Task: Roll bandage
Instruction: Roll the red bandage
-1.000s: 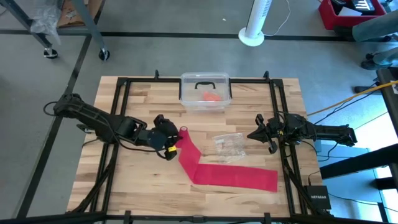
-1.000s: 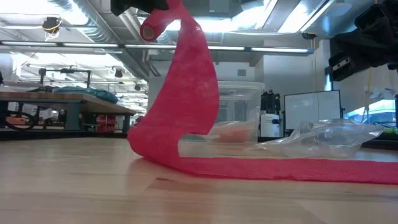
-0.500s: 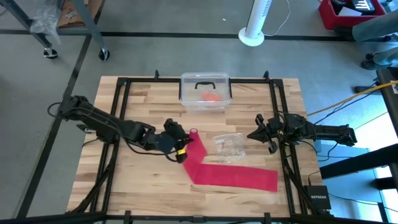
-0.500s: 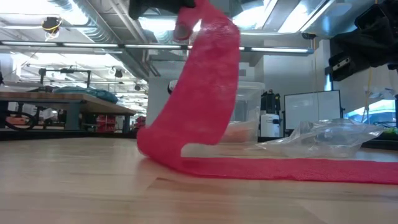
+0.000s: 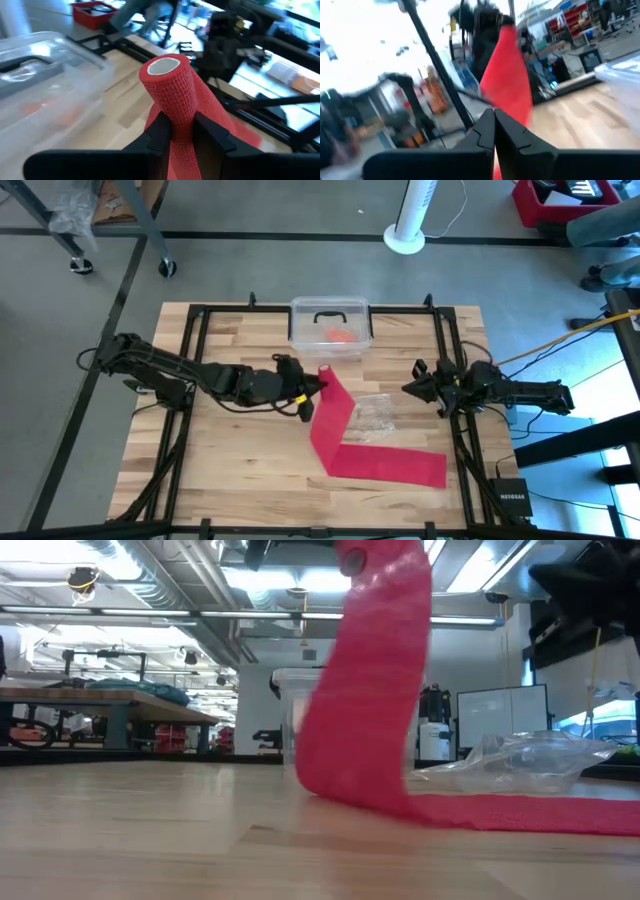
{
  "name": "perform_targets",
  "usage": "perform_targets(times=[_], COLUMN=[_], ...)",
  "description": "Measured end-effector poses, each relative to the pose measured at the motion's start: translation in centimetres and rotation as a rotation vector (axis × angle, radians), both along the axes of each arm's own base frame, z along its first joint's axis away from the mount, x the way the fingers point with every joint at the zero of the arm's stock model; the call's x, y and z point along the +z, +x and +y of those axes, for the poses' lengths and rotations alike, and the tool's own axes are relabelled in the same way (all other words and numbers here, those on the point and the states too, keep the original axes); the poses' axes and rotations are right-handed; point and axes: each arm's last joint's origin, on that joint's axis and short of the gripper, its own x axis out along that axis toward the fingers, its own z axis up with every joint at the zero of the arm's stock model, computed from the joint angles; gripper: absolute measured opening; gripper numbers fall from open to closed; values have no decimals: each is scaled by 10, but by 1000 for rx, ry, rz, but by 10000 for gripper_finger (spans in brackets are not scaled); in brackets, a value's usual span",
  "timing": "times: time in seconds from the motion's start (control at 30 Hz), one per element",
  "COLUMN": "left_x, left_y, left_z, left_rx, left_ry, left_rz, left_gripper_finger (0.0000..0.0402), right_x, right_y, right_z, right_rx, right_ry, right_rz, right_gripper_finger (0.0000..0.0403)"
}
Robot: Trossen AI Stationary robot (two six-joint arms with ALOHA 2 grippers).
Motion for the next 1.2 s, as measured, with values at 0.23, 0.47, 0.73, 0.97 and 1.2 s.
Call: perform_targets(times=[0.23,0.47,0.73,0.97,1.2], left_x=[1,10,22,23,27], left_y=[1,5,8,7,7], left_z=[2,7,18,22,15], left_rx=[-21,-13,14,73,50], left_ry=[-27,-103,-83,-58,-39], left_rz=[-13,-127,-241,-248,-280], left_gripper_finger=[59,59,59,59,59], right_x=[17,52,96,119,118], right_y=[-5,2,63,108,149], right_z=[-5,8,62,118,146], right_rx=[-164,-97,-206,-474,-522], right_ry=[105,-94,-501,-884,-968], right_rz=[-181,-214,41,306,373], right_gripper_finger=[8,8,7,7,7])
